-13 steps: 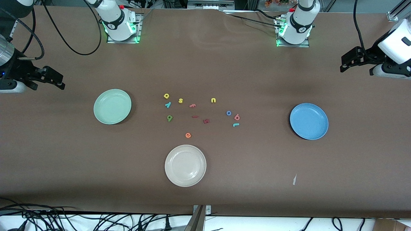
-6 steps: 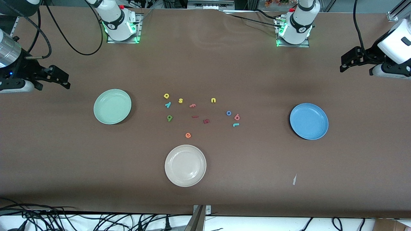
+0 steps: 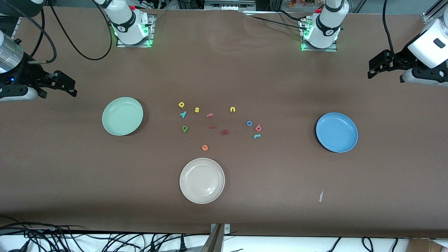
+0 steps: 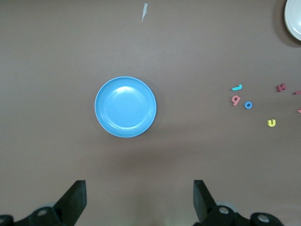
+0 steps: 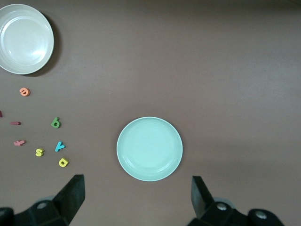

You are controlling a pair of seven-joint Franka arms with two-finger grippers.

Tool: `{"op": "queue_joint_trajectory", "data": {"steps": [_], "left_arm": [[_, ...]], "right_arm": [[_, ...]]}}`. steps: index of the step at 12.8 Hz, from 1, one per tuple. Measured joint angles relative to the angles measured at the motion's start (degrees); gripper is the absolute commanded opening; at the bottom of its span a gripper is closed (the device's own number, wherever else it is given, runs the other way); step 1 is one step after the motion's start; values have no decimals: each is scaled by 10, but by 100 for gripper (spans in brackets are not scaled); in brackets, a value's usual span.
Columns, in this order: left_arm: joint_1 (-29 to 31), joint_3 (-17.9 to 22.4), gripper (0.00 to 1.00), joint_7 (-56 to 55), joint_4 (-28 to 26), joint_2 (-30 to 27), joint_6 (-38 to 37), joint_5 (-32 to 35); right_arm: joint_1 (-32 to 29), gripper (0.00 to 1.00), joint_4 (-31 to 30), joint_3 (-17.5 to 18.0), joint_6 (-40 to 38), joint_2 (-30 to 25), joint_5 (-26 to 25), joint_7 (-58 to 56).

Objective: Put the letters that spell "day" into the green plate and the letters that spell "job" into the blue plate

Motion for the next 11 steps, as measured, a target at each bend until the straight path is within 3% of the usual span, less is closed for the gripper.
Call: {"op": "queue_joint_trajectory", "data": {"steps": [11], "left_arm": [[-20,-28,100,-1,10,1,-16,0]], "right_arm": [[0,100,0,-6,-6,-2,0,0]]}}
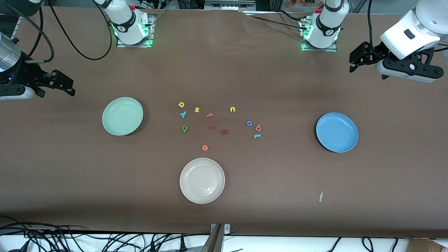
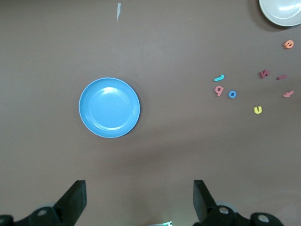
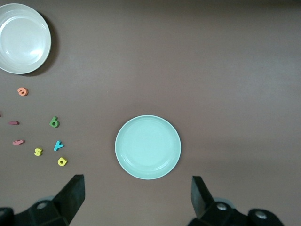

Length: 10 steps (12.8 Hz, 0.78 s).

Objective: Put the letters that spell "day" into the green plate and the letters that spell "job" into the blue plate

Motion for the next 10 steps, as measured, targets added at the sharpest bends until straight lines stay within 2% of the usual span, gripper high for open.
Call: {"op": "queue_joint_trajectory", "data": {"steps": [5,10], "left_arm": [[5,2,100,0,-2,7,-4,0],[6,2,100,0,15,67,-4,2]], "right_arm": [[0,100,0,0,-3,0,0,0],[0,100,0,4,-4,0,0,0]]}}
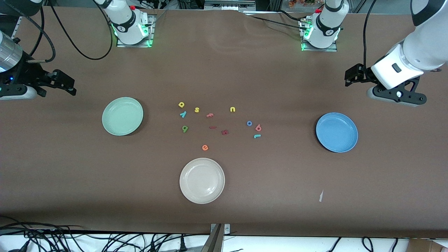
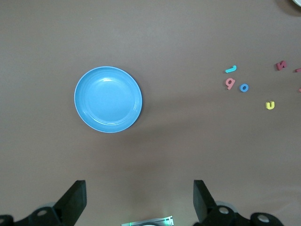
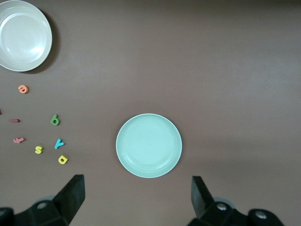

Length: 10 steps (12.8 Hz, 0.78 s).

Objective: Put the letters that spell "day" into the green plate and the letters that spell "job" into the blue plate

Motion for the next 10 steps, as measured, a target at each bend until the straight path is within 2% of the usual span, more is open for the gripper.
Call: {"op": "queue_joint_trajectory", "data": {"steps": [10], "left_arm": [[1,2,100,0,12,0,17,-23]], "right_arm": [[0,100,-1,0,2,1,0,0]]}}
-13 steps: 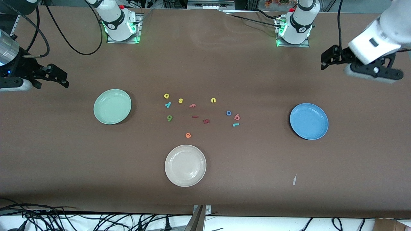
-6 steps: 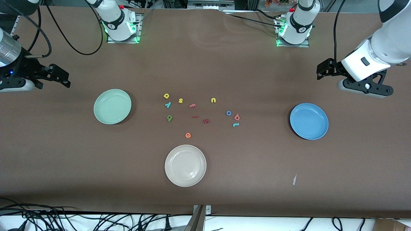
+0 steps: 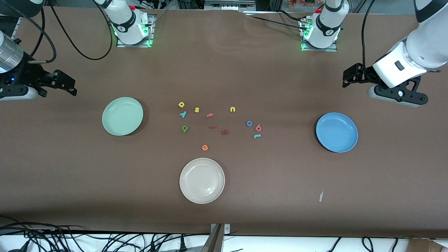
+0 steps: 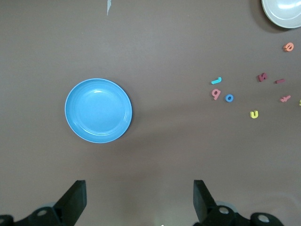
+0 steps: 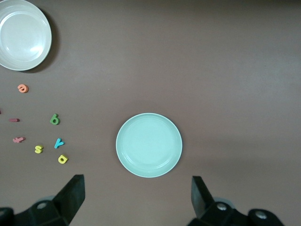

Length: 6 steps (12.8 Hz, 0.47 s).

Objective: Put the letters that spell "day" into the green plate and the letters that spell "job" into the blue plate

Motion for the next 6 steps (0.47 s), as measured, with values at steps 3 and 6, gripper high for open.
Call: {"op": "queue_joint_trajectory", "data": {"steps": [3,6], "left_arm": [[1,12,100,-1,-1,-3,20,23],[4,69,100,-1,-28,-27,44,11]], "right_arm": [[0,100,0,-1,16,0,0,1],[-1,100,1,-11,19,-4,0,1]]}}
